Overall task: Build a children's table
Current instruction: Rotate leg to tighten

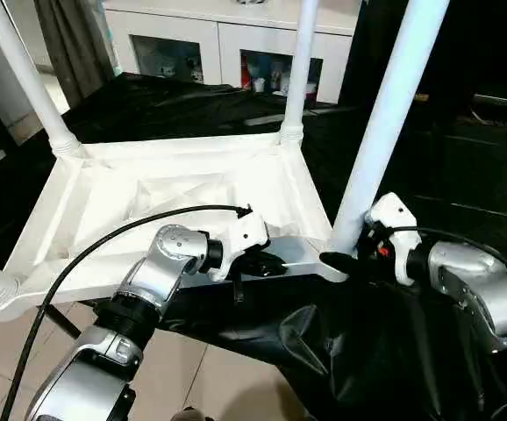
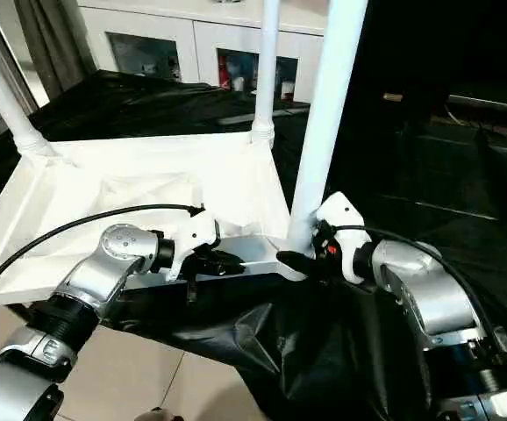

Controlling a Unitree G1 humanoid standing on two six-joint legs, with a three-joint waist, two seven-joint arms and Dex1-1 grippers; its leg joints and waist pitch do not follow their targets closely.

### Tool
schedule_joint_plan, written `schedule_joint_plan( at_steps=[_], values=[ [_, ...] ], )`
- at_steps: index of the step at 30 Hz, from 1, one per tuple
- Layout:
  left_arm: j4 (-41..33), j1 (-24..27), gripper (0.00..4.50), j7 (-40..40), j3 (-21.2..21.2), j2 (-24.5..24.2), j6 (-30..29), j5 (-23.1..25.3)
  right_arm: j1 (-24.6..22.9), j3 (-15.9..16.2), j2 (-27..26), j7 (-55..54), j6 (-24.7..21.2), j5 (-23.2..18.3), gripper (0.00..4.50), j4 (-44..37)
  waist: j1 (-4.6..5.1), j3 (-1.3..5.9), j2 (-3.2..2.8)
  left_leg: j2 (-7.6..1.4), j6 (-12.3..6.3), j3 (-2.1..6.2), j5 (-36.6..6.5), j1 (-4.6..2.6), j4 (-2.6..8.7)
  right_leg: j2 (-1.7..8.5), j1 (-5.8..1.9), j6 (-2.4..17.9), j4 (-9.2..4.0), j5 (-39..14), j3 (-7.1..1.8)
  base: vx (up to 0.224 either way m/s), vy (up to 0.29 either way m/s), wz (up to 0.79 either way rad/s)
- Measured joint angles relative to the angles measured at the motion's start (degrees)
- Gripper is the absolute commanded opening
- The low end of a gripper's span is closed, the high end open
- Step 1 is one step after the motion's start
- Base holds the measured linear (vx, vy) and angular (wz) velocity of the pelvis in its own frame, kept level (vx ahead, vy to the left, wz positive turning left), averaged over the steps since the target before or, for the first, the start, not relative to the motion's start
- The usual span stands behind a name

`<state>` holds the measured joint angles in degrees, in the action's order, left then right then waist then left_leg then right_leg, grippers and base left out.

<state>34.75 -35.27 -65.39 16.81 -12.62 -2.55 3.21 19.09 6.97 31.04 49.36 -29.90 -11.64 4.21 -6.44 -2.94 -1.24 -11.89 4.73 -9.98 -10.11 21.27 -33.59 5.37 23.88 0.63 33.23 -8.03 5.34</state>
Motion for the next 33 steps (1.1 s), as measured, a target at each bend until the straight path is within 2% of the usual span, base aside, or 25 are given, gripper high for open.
schedule_joint_plan(
  at_steps=[5,13,17,19,21,27,31,33],
  values=[
    [-0.4,0.4,0.00,-0.1,0.0,-0.1,-0.1,0.0,-0.3,0.0,0.1,0.0,0.0,0.0,2.70,-0.3,-0.01,0.00,0.00,0.00,0.00,0.01,0.0,0.00,0.00,0.00,-0.02,-0.1,0.00,0.0,0.00,0.000,0.000,0.00],
    [-0.8,0.7,0.00,-0.2,0.0,-0.3,-0.5,0.0,-1.1,-0.3,-0.7,-0.7,-0.1,0.0,2.61,-0.9,0.08,0.00,0.01,0.00,0.00,0.01,0.0,-0.02,0.01,0.00,-0.02,-0.2,0.00,-0.1,0.00,0.000,0.000,0.00],
    [0.7,0.0,0.00,4.3,-0.4,0.6,-1.0,0.9,-0.9,-3.0,-6.7,-8.1,0.7,0.2,2.59,2.1,0.70,-0.04,0.09,-0.01,0.01,0.02,0.0,-0.05,-0.06,-0.01,-0.01,-0.2,0.03,-0.1,0.00,0.000,0.000,0.00],
    [6.4,-3.4,0.00,11.4,-1.1,3.8,-1.8,2.5,1.3,-6.3,-14.6,-19.1,2.0,1.2,2.59,7.6,1.40,-0.03,0.26,0.00,0.02,0.01,0.0,-0.14,-0.11,-0.01,-0.10,-0.2,0.04,-0.1,-0.02,0.000,0.000,0.00],
    [10.8,-6.4,0.00,18.3,-1.6,7.9,-3.5,3.4,4.5,-9.0,-19.5,-29.9,3.3,2.8,2.54,11.7,1.70,-0.02,0.26,0.06,0.02,0.01,0.0,-0.10,-0.13,0.02,-0.07,-0.2,-0.06,-0.1,-0.05,0.000,0.000,0.00],
    [18.4,-10.7,0.00,28.5,-2.9,12.6,-4.4,3.8,10.2,-11.7,-26.5,-43.1,8.0,4.7,2.45,20.3,2.05,0.06,0.38,0.04,0.02,0.07,0.0,-0.31,-0.06,0.00,-0.30,-0.2,-0.08,-0.1,0.01,0.000,0.000,0.00],
    [20.7,-11.9,0.00,31.1,-3.5,13.6,-3.8,3.9,12.6,-12.8,-28.7,-47.0,10.1,5.5,2.45,24.1,2.34,0.07,0.37,0.04,0.02,0.08,0.0,-0.29,-0.05,0.00,-0.31,-0.2,-0.09,-0.1,0.03,0.000,0.000,0.00],
    [20.9,-11.9,0.00,31.1,-3.5,13.5,-3.4,3.9,12.6,-12.7,-28.8,-47.1,10.7,5.7,2.78,24.3,2.36,0.07,0.37,0.04,0.03,0.09,0.0,-0.29,-0.03,0.00,-0.31,-0.2,-0.08,-0.1,0.03,0.000,0.000,0.00]
  ],
)
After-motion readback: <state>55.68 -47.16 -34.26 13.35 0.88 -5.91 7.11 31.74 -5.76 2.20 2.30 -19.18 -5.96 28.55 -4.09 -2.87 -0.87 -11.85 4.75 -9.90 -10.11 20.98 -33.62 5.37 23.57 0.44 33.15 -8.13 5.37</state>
